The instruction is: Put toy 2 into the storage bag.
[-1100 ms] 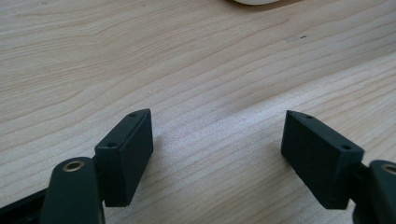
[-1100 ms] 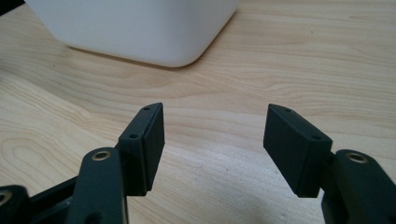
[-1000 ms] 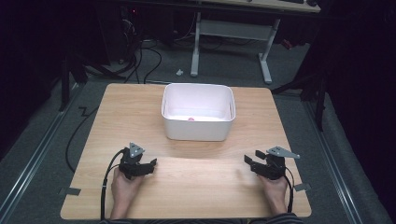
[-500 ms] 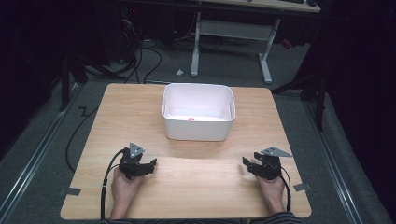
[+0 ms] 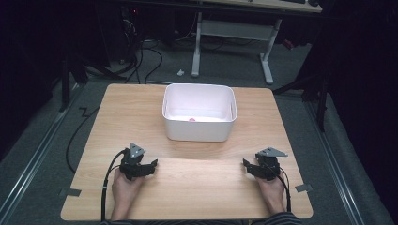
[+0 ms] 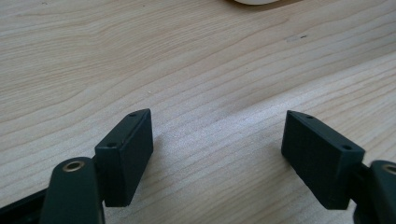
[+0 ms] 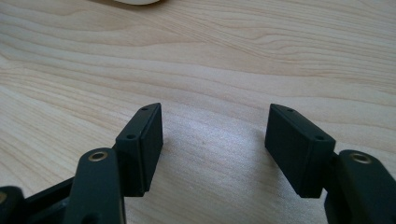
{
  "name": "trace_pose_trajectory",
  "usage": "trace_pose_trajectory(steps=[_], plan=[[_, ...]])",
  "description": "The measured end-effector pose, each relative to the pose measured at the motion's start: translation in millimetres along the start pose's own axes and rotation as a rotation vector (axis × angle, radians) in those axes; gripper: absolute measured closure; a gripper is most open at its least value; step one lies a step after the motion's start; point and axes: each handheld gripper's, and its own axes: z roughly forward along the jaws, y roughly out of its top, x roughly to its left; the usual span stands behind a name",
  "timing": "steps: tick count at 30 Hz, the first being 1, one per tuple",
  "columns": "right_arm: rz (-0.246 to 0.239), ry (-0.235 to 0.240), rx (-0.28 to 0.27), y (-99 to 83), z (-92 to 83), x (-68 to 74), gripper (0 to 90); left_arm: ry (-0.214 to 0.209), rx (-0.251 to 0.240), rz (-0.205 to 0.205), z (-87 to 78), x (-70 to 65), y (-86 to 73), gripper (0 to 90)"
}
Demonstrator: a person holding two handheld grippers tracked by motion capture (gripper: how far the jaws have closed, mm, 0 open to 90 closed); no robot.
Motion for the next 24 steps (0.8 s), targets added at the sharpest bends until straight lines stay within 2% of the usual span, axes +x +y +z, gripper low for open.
trace_pose_trajectory(steps=[2,9,24], plan=[[-0.016,-0.016,0.005,0.4,0.7,2.0,35.3,0.000,0.000,0.000,0.0,0.0,0.0,25.3],[-0.008,-0.028,0.009,0.9,1.7,1.2,31.1,0.001,0.000,0.000,-0.1,-0.2,-0.1,25.2],[-0.004,-0.030,0.010,0.8,1.6,1.4,31.0,-0.001,0.002,0.002,-0.1,-0.2,0.0,25.0]])
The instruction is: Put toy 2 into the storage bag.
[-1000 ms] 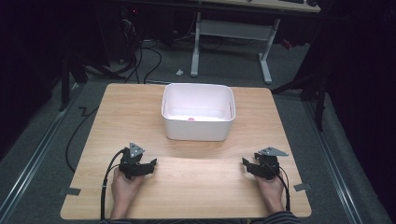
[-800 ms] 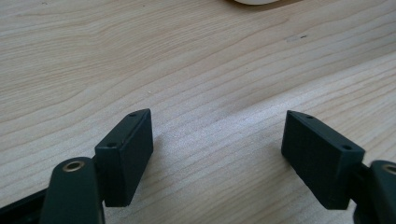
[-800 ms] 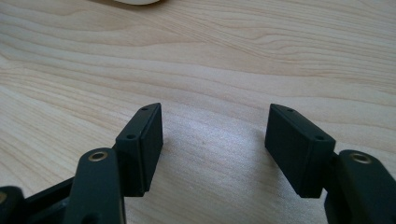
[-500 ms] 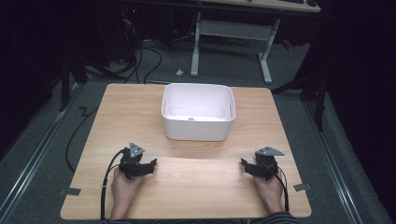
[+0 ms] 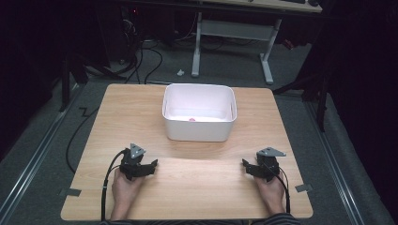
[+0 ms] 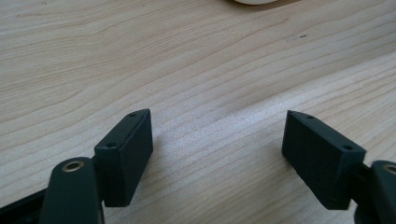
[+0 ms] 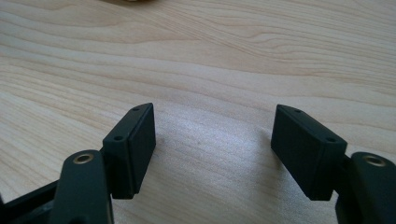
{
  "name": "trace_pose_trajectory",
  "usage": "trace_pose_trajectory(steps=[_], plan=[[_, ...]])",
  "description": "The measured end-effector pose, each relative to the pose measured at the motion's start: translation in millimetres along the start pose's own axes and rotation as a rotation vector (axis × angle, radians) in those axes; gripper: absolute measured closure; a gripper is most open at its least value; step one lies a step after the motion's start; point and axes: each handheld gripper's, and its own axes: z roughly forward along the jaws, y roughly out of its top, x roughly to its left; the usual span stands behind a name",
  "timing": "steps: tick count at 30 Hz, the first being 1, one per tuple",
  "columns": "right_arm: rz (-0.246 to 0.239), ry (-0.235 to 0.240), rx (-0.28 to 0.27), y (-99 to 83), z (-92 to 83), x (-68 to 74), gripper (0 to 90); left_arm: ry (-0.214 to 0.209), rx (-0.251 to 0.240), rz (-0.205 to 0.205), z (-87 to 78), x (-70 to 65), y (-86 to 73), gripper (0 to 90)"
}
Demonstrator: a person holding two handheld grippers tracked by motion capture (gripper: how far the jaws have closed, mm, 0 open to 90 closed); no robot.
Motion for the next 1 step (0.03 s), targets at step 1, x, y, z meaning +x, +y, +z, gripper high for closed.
trace_pose_trajectory(steps=[1], plan=[[0.000,0.000,0.000,0.0,0.0,0.0,31.0,0.001,-0.001,0.000,0.1,-0.1,0.0,25.0]])
